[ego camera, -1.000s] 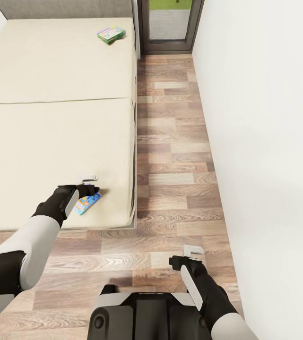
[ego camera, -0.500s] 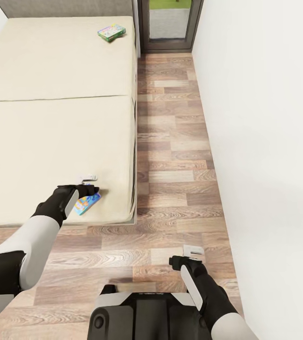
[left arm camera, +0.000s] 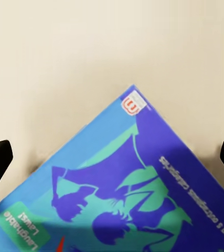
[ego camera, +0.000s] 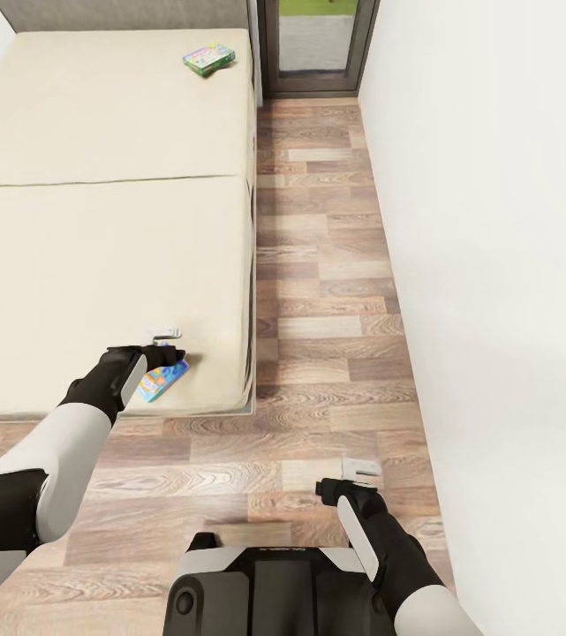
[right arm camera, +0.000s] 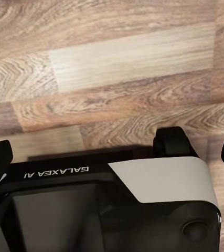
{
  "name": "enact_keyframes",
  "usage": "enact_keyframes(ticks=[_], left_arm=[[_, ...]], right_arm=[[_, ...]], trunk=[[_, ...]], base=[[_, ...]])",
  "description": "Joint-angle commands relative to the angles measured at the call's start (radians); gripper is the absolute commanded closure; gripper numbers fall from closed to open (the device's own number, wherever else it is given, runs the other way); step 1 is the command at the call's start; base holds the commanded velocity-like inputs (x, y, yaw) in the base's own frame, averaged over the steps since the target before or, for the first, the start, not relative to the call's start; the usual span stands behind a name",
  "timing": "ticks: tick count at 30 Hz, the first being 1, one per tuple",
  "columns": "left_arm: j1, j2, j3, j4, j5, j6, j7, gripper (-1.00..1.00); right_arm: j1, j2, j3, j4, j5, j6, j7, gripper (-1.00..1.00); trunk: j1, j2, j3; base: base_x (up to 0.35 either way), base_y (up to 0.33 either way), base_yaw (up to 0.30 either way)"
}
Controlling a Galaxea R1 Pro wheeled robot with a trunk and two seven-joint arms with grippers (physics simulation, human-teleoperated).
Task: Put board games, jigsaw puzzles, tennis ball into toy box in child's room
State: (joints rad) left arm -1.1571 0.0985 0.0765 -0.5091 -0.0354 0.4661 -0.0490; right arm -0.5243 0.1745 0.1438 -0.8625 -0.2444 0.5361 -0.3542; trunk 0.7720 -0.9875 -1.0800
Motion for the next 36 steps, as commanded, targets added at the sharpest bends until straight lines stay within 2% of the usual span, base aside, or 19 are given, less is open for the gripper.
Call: enact_keyframes(ticks=[1, 36], left_arm=[[0.001, 0.0, 0.003, 0.003, -0.014, 0.009, -0.006, -1.0], [0.001, -0.002, 0.003, 0.003, -0.014, 0.008, -0.008, -1.0]], right_arm=[[0.0, 0.0, 0.002, -0.001, -0.01, 0.002, -0.009, -1.0], [0.0, 0.0, 0.002, 0.0, -0.01, 0.002, -0.009, -1.0]], trunk=[[0.0, 0.0, -0.001], [0.0, 0.0, -0.001]], base=[[-0.097, 0.0, 0.0], [-0.042, 0.0, 0.0]])
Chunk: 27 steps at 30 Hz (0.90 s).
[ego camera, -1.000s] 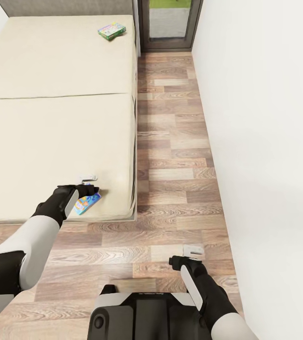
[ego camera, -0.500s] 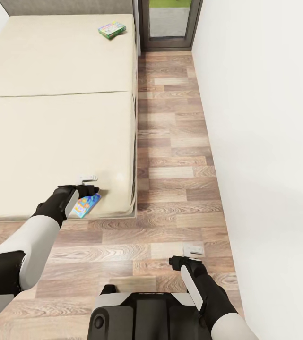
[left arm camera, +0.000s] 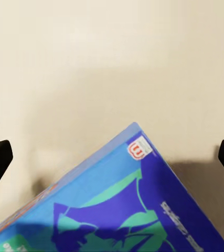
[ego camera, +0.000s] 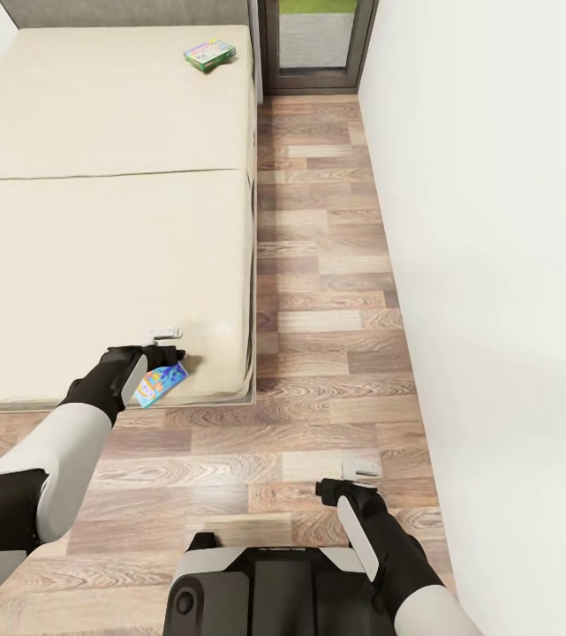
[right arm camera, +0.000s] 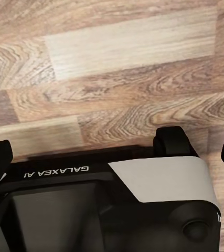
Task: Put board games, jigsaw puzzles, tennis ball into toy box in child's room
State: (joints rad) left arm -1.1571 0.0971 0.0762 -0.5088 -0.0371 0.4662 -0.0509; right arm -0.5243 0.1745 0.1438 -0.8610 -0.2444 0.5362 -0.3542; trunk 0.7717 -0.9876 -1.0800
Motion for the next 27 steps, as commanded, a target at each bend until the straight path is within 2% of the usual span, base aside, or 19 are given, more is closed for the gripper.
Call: enact_keyframes(ticks=[1, 27], left_arm=[[0.001, 0.0, 0.004, 0.003, -0.012, 0.008, -0.005, -1.0], [0.001, -0.002, 0.004, 0.003, -0.013, 0.007, -0.005, -1.0]], right_arm=[[0.0, 0.0, 0.002, -0.001, -0.01, 0.002, -0.009, -1.0], [0.0, 0.0, 0.002, 0.0, -0.01, 0.002, -0.009, -1.0]], trunk=[[0.0, 0.0, -0.001], [0.0, 0.0, -0.001]], base=[[0.0, 0.0, 0.0], [-0.017, 0.0, 0.0]])
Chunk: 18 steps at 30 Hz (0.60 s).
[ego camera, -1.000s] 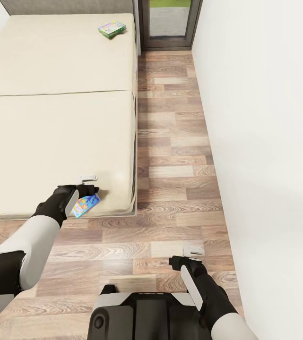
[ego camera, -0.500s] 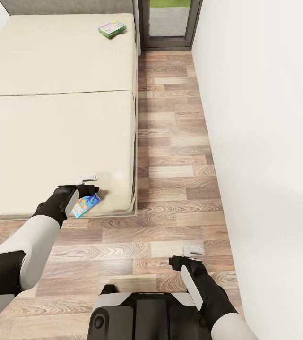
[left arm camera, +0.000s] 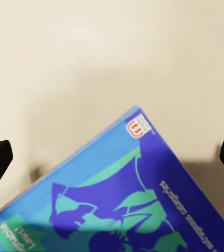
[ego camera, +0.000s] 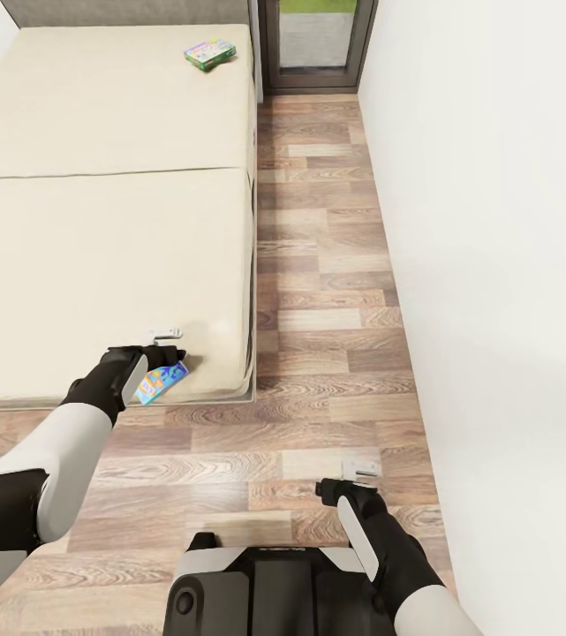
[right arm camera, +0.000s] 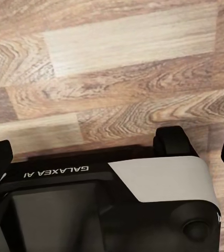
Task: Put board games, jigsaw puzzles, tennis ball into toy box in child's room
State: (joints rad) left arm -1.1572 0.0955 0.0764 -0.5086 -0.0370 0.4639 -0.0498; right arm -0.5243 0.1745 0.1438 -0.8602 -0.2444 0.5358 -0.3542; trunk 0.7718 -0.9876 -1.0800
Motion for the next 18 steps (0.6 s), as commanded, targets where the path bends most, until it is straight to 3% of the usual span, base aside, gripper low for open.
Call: enact_keyframes(ticks=[1, 18], left_arm=[[0.001, 0.0, 0.003, 0.002, -0.013, 0.009, -0.006, -1.0], [0.001, 0.001, 0.003, 0.003, -0.013, 0.009, -0.007, -1.0]], right_arm=[[0.0, 0.0, 0.002, -0.001, -0.01, 0.002, -0.009, -1.0], [0.0, 0.0, 0.002, 0.0, -0.009, 0.002, -0.009, -1.0]], trunk=[[0.0, 0.0, -0.001], [0.0, 0.0, -0.001]], base=[[-0.01, 0.0, 0.0], [-0.002, 0.0, 0.0]])
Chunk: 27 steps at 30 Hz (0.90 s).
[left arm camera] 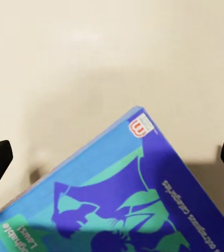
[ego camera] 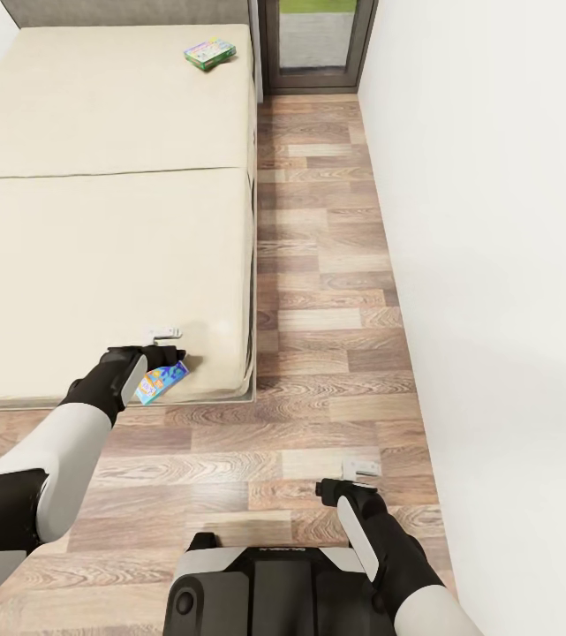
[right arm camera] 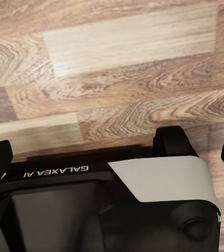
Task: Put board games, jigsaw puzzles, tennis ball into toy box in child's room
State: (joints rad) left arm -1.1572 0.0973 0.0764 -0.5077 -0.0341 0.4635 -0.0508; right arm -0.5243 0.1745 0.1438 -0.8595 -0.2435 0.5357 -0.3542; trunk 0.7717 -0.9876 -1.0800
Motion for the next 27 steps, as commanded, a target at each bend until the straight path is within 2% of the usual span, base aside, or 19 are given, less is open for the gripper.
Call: enact_keyframes(ticks=[1, 27], left_arm=[[0.001, 0.0, 0.003, 0.002, -0.016, 0.009, -0.006, -1.0], [0.001, 0.0, 0.003, 0.002, -0.016, 0.006, -0.006, -1.0]], right_arm=[[0.0, 0.0, 0.002, -0.001, -0.01, 0.002, -0.009, -1.0], [0.0, 0.0, 0.006, 0.003, -0.01, 0.001, -0.009, -1.0]], trunk=[[0.0, 0.0, -0.001], [0.0, 0.0, -0.001]], base=[[-0.005, 0.0, 0.0], [-0.022, 0.0, 0.0]])
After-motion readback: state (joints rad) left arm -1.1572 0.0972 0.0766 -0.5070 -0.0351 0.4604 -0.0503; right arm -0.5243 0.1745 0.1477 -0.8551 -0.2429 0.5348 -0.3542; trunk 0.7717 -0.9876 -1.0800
